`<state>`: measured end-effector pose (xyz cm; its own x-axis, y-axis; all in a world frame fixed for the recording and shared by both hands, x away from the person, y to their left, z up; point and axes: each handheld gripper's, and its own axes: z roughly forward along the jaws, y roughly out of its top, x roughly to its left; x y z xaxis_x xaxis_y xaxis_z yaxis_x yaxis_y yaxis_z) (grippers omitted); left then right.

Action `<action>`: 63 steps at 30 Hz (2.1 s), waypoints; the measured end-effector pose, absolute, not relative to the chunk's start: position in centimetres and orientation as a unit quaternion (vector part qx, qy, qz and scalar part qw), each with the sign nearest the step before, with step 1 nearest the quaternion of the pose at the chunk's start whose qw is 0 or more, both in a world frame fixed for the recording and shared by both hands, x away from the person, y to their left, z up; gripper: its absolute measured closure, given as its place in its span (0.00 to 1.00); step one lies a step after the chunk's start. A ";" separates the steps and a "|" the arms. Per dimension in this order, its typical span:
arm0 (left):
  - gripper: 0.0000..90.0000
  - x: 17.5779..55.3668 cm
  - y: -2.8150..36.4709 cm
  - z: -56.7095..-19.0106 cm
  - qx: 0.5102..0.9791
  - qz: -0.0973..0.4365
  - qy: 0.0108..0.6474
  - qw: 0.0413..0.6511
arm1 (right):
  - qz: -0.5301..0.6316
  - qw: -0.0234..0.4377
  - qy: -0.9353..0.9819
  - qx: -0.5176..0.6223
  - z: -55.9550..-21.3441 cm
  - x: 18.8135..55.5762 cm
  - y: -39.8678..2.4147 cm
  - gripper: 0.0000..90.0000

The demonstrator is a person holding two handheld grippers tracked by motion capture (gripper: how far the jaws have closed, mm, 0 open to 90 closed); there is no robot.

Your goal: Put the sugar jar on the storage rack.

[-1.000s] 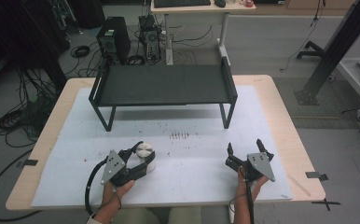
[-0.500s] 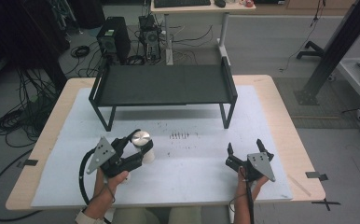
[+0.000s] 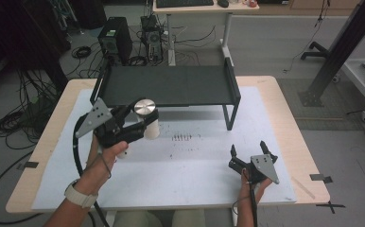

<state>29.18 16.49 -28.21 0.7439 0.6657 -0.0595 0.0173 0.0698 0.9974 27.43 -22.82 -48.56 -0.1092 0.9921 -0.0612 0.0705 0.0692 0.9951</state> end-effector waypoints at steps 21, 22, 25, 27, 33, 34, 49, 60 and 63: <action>0.47 40.1 14.6 -25.1 0.641 0.260 0.295 0.659 | 0.491 0.468 0.560 0.476 -48.6 27.5 -22.8 0.01; 0.47 40.5 14.5 -25.2 0.641 0.261 0.297 0.658 | 0.490 0.468 0.560 0.476 -48.6 27.5 -22.8 0.01; 0.47 41.6 14.2 -25.7 0.639 0.264 0.302 0.656 | 0.490 0.469 0.561 0.475 -48.6 27.5 -22.8 0.01; 0.47 42.4 14.1 -26.0 0.637 0.263 0.308 0.656 | 0.490 0.469 0.561 0.475 -48.6 27.5 -22.8 0.01; 0.47 44.5 13.5 -27.1 0.636 0.274 0.320 0.647 | 0.490 0.467 0.562 0.476 -48.6 27.5 -22.8 0.01; 0.47 44.9 13.5 -27.4 0.634 0.276 0.321 0.647 | 0.490 0.467 0.561 0.476 -48.6 27.5 -22.8 0.01; 0.47 47.2 12.5 -30.1 0.651 0.290 0.334 0.617 | 0.491 0.467 0.561 0.475 -48.6 27.4 -22.8 0.01; 0.47 47.6 11.9 -31.4 0.663 0.289 0.337 0.602 | 0.491 0.467 0.562 0.475 -48.6 27.4 -22.8 0.01; 0.47 47.6 11.9 -31.7 0.659 0.288 0.340 0.606 | 0.491 0.467 0.562 0.474 -48.6 27.4 -22.8 0.01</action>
<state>47.57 11.94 -31.69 0.6033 0.7968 -0.0320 0.0997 -0.0355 0.9944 27.44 -22.82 -48.56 -0.1130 0.9919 -0.0588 0.0739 0.0674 0.9950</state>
